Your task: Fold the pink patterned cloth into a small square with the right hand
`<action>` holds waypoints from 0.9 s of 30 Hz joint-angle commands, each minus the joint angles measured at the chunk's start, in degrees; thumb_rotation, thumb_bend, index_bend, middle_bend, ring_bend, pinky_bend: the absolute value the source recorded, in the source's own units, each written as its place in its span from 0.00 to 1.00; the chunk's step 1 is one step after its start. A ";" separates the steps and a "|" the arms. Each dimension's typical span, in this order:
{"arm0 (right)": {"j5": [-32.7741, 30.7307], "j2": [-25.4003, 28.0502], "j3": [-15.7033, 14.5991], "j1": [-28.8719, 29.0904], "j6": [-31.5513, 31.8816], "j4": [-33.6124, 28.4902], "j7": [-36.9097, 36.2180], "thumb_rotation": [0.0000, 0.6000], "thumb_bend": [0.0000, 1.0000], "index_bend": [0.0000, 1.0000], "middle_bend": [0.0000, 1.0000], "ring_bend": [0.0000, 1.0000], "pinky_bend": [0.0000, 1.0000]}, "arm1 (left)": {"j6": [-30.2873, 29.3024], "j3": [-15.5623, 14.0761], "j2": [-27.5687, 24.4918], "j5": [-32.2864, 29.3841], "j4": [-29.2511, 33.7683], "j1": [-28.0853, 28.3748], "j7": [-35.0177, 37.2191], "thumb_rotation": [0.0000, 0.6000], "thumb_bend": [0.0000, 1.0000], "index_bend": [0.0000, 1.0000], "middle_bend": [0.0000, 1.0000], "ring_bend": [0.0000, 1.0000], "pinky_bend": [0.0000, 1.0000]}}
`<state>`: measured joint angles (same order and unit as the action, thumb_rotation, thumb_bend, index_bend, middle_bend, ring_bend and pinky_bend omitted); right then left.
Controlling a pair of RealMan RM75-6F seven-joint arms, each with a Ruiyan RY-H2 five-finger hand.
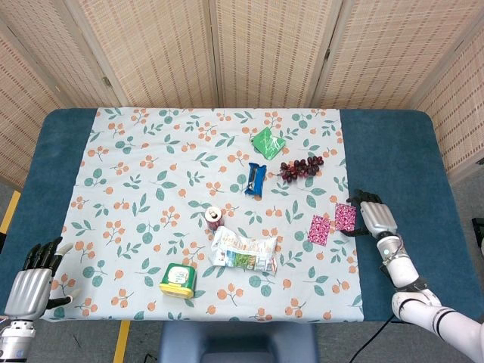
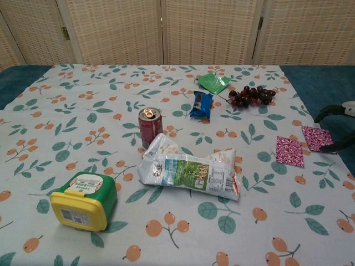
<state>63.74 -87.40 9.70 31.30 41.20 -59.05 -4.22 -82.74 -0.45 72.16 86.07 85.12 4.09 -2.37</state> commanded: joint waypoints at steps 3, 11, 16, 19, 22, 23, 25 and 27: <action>0.25 0.11 -0.07 -0.33 0.94 -0.61 0.13 0.76 0.19 0.19 0.07 0.00 0.00 | -0.08 -0.02 0.13 -0.04 -0.35 -0.10 0.31 1.00 0.19 0.17 0.07 0.10 0.00; 2.10 2.85 -0.21 -1.46 5.20 -11.07 1.19 0.76 0.19 0.19 0.07 0.00 0.00 | -0.07 0.03 0.28 0.33 -0.46 0.12 0.44 1.00 0.19 0.17 0.07 0.10 0.00; -0.50 2.54 -0.61 -1.36 5.32 -15.39 4.77 0.75 0.19 0.19 0.07 0.00 0.00 | 0.04 -0.08 0.42 0.15 -0.90 -0.01 0.86 1.00 0.19 0.17 0.07 0.10 0.00; -2.35 1.14 -0.80 -1.17 5.52 -16.41 6.80 0.76 0.19 0.19 0.07 0.00 0.00 | 0.07 -0.19 0.49 0.19 -1.24 -0.07 1.15 1.00 0.19 0.17 0.07 0.10 0.00; -4.19 0.43 -1.08 -0.84 5.47 -17.29 9.06 0.75 0.19 0.19 0.07 0.00 0.00 | -0.04 -0.27 0.48 0.32 -1.48 -0.14 1.45 1.00 0.19 0.17 0.07 0.10 0.00; -4.82 0.28 -1.17 -0.74 5.63 -17.45 10.00 0.75 0.19 0.19 0.07 0.00 0.00 | -0.05 -0.26 0.49 0.27 -1.57 -0.17 1.55 1.00 0.19 0.17 0.07 0.10 0.00; -6.03 0.05 -1.21 -0.63 6.00 -17.90 11.43 0.75 0.19 0.19 0.07 0.00 0.00 | -0.01 -0.26 0.53 0.15 -1.74 -0.22 1.65 1.00 0.19 0.17 0.07 0.10 0.00; -7.19 -0.10 -1.23 -0.61 6.48 -18.35 12.61 0.76 0.19 0.19 0.07 0.00 0.00 | 0.06 -0.31 0.61 0.12 -1.93 -0.25 1.83 1.00 0.19 0.17 0.07 0.10 0.00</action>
<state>57.23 -87.23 8.57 30.58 47.29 -76.94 7.65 -82.69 -0.75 72.77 86.20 83.18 3.85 -0.54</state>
